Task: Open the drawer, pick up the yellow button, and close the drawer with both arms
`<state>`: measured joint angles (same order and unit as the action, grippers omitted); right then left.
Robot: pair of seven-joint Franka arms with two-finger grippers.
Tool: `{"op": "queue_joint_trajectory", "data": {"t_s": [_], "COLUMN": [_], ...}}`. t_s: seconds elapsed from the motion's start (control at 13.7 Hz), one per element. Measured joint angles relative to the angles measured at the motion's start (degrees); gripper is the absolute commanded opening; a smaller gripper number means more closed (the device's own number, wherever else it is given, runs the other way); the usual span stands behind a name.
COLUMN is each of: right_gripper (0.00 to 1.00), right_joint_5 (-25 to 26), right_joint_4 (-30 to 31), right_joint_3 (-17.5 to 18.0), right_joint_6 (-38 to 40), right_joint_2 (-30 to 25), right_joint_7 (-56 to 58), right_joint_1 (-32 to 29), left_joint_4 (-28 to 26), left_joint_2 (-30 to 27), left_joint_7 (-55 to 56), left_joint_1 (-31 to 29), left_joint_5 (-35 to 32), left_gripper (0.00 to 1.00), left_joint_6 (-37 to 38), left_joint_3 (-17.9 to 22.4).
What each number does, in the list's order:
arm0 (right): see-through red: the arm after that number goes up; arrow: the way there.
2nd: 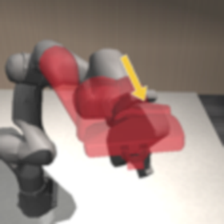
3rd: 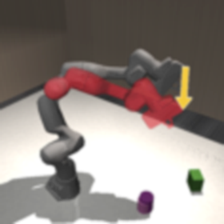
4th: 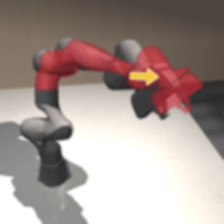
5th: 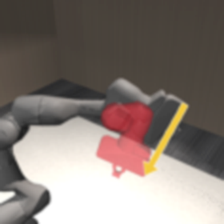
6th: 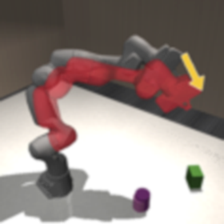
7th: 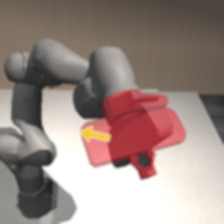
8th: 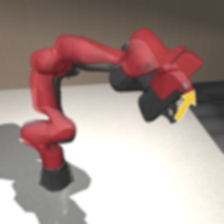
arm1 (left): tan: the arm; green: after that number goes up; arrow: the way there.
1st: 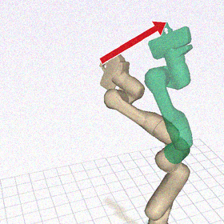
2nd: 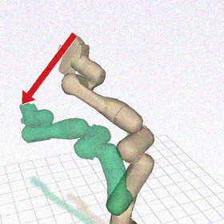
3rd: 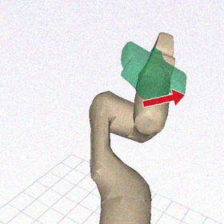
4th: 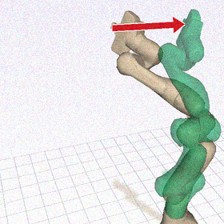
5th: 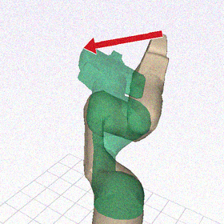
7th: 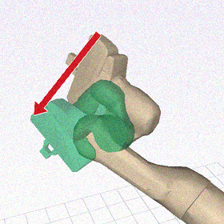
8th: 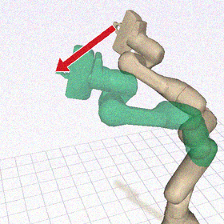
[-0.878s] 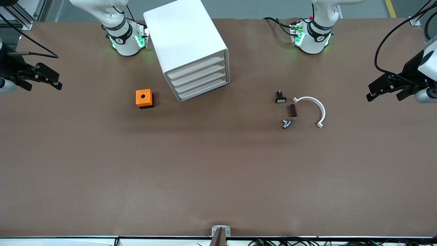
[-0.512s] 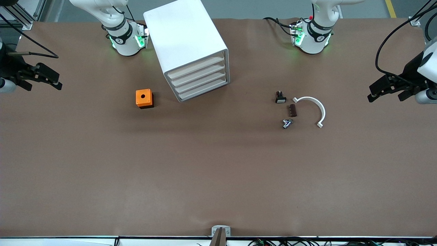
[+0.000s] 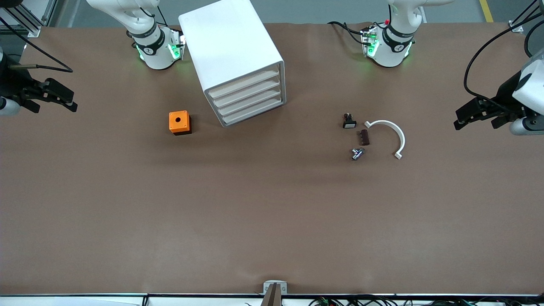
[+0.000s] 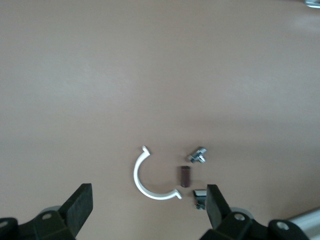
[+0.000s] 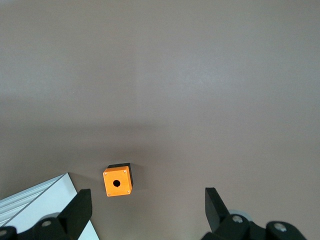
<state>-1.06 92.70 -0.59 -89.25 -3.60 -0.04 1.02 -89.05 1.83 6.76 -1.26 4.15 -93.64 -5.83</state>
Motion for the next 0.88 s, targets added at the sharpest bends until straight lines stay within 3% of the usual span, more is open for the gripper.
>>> {"op": "queue_joint_trajectory", "data": {"t_s": [0.29, 0.88], "right_gripper": [1.00, 1.00], "right_joint_5": [0.0, 0.0], "right_joint_4": [0.0, 0.0], "right_joint_3": [0.0, 0.0], "right_joint_6": [0.0, 0.0], "right_joint_2": [0.0, 0.0], "right_joint_7": [0.0, 0.0], "right_joint_1": [0.0, 0.0], "left_joint_4": [1.1, 2.2], "left_joint_2": [0.0, 0.0], "left_joint_7": [1.9, 11.1], "left_joint_1": [0.2, 0.4], "left_joint_5": [5.3, 25.2], "left_gripper": [1.00, 1.00], "left_joint_6": [2.8, 5.7], "left_joint_3": [-0.4, -0.5]}}
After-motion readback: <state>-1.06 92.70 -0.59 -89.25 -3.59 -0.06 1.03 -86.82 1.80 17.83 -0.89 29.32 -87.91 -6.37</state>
